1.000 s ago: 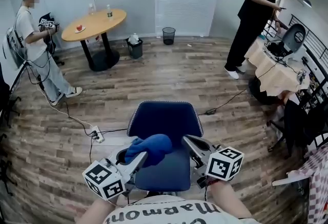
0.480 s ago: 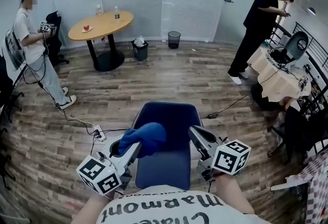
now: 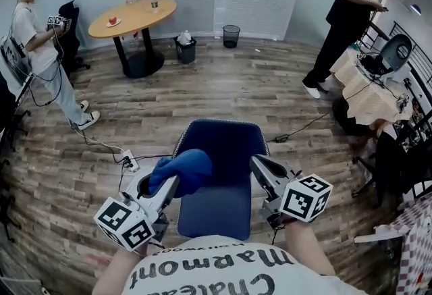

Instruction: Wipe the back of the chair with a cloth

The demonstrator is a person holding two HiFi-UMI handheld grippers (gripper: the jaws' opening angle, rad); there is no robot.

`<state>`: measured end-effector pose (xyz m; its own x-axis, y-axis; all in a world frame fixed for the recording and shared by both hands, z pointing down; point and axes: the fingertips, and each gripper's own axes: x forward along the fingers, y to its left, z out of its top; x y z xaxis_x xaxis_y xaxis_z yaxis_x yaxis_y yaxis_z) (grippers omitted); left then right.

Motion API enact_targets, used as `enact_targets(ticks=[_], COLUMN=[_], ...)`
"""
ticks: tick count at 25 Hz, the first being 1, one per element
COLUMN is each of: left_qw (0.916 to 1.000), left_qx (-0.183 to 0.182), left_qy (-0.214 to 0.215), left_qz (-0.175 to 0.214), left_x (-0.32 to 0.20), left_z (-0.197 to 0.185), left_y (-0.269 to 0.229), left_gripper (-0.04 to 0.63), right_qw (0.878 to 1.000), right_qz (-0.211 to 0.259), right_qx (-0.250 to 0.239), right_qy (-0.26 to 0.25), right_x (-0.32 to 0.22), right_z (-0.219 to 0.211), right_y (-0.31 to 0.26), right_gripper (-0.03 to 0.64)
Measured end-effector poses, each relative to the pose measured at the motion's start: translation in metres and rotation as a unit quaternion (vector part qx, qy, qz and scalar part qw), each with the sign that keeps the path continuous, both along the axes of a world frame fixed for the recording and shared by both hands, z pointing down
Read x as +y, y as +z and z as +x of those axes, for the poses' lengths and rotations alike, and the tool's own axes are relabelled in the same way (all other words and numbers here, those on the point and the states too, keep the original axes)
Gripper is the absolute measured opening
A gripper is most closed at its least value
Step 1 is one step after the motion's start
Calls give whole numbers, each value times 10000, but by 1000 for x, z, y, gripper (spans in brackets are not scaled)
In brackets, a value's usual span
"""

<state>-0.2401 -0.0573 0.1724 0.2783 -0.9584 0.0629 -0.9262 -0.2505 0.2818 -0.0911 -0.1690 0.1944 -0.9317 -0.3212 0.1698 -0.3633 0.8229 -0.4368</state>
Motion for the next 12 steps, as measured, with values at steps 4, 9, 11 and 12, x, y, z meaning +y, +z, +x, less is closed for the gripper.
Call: enact_targets(ticks=[4, 9, 11, 12], left_qw=[10000, 9999, 9999, 9999], left_qx=[18, 21, 50, 65], left_qy=[-29, -57, -67, -73], left_qz=[-62, -97, -108, -114], left_x=[0, 2, 3, 4], left_z=[-1, -6, -8, -9], left_y=[4, 7, 9, 9], left_gripper=[77, 77, 77, 77], right_qw=[10000, 10000, 10000, 10000], right_qz=[-16, -39, -52, -56], right_qx=[-6, 14, 22, 28], right_qy=[41, 52, 54, 55], right_x=[-3, -3, -2, -1], right_z=[1, -2, -3, -4], right_y=[1, 4, 6, 7], right_gripper=[14, 14, 14, 14])
